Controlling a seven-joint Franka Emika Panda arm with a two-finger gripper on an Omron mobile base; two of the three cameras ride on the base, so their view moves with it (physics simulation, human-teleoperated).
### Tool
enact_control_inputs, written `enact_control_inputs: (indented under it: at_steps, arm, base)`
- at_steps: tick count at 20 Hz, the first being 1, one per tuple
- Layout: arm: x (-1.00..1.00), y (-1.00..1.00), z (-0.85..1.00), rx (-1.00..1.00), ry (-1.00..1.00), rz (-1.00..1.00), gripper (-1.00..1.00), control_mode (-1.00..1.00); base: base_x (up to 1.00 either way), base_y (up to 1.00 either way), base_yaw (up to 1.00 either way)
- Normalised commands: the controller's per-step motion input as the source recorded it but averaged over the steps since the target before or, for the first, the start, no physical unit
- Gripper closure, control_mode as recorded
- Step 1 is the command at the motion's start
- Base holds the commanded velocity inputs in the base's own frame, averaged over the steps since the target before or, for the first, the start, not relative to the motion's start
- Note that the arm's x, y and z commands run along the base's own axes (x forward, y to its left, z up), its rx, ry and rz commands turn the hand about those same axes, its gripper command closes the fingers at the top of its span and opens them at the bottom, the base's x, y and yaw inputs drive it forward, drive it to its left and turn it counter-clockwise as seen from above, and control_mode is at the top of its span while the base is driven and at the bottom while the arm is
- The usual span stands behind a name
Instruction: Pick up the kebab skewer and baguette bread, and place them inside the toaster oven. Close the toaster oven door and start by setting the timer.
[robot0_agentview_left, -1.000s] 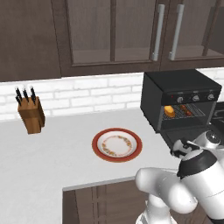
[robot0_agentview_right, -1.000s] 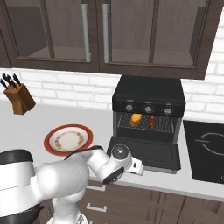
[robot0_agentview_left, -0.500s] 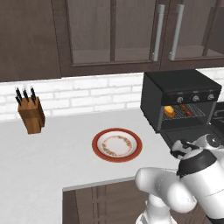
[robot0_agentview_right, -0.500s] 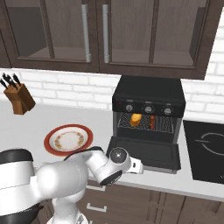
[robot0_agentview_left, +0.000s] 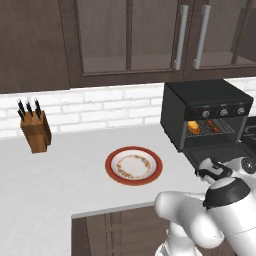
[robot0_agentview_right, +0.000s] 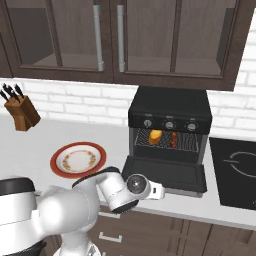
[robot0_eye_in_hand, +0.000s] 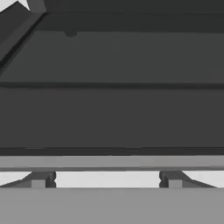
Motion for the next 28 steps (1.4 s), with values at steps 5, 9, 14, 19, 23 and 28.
enact_control_inputs:
  at_steps: [5,9,14,19,23,28]
  arm:
    - [0.32,0.01,0.43,0.0,-0.03,0.0,-1.0,-1.0]
    - [0.26,0.0,0.48,0.0,0.0,-0.01,-1.0,-1.0]
    - [0.26,0.0,0.5,0.0,0.0,-0.01,-1.0,-1.0]
    - [0.29,0.0,0.54,0.0,0.0,0.0,-1.0,-1.0]
    - [0.36,0.0,0.52,0.0,0.0,0.0,-1.0,-1.0]
    - [0.38,0.01,0.5,0.0,0.0,0.0,-1.0,-1.0]
  base:
    - [0.0,0.0,0.0]
    - [0.0,0.0,0.0]
    - [0.0,0.0,0.0]
    - [0.0,0.0,0.0]
    - [0.0,0.0,0.0]
    - [0.0,0.0,0.0]
